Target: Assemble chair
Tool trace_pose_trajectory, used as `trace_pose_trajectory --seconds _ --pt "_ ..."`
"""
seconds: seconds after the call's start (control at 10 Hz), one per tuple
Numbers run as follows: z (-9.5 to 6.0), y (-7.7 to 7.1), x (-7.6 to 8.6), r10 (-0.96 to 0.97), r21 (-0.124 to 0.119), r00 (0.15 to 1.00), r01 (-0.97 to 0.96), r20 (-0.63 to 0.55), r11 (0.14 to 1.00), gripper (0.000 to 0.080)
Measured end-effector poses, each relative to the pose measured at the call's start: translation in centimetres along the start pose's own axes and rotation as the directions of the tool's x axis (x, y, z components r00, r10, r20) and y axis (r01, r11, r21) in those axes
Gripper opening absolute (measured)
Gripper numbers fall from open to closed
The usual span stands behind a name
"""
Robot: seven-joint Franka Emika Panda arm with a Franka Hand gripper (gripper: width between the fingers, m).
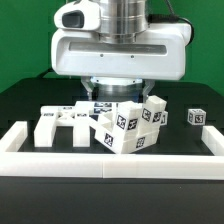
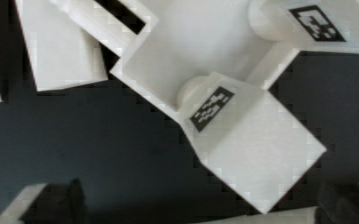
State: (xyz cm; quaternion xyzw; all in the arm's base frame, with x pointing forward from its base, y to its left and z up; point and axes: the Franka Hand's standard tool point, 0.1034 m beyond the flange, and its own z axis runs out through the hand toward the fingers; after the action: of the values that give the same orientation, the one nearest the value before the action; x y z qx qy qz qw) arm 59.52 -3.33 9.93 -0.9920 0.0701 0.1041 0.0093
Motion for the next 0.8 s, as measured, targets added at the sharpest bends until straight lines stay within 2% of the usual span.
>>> trace_pose_trajectory --seconds 0.4,0.8 --pt "-0.2 0.2 -0.2 -0.008 0.001 1.000 0.008 -0.001 1.000 0.0649" --pt "-0.6 2.2 -1.8 -0.011 0.007 1.000 0.011 0.009 1.000 0.0649"
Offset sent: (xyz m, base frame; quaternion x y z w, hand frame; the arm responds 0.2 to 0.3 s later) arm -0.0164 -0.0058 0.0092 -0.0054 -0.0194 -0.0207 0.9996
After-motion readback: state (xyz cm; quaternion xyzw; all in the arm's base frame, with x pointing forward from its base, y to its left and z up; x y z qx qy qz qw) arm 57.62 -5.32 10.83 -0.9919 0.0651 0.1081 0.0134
